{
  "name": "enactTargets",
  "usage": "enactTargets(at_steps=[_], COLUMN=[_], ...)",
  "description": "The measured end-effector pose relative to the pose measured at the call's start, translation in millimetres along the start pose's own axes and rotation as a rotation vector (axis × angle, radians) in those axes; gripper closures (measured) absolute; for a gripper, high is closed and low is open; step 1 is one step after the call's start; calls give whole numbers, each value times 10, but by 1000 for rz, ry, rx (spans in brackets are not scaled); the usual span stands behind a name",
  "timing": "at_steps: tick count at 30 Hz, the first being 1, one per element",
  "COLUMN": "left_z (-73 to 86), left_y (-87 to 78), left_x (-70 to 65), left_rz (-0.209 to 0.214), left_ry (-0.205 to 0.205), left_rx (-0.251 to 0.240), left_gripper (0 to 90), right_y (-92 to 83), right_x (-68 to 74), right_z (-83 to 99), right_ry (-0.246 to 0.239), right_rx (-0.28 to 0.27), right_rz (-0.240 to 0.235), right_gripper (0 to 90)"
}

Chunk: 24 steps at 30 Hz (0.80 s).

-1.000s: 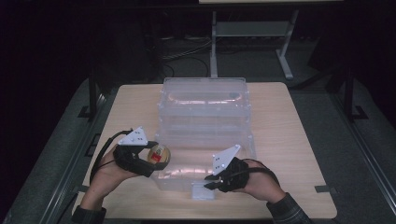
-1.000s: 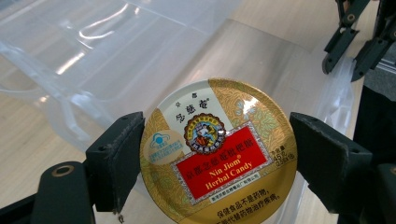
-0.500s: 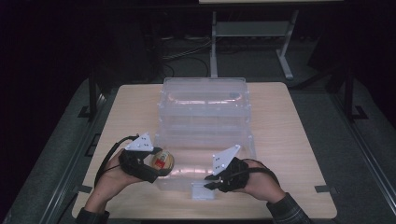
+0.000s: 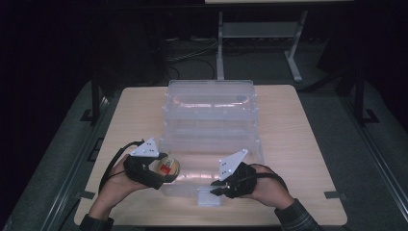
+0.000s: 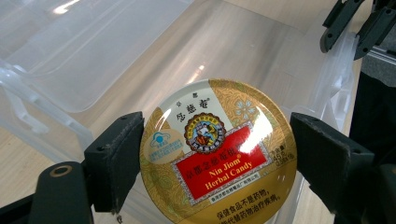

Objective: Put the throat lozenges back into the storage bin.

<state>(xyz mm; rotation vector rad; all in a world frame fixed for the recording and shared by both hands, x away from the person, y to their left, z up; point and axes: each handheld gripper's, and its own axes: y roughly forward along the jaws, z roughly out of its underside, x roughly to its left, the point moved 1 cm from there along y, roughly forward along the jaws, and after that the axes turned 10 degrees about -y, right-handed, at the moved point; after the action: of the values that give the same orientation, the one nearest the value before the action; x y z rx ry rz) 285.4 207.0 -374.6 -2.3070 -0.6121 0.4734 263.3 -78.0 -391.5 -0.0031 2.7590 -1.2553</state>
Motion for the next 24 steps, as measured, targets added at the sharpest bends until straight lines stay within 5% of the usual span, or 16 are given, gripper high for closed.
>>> enactTargets(at_steps=[24], left_z=[-61], left_y=[-81], left_x=[33], left_rz=[2], left_ry=[1], left_rx=[-47], left_gripper=[224], right_y=[-1], right_x=[0], right_z=[2], right_ry=[1], right_rx=[1], right_rz=[-1], right_gripper=[755])
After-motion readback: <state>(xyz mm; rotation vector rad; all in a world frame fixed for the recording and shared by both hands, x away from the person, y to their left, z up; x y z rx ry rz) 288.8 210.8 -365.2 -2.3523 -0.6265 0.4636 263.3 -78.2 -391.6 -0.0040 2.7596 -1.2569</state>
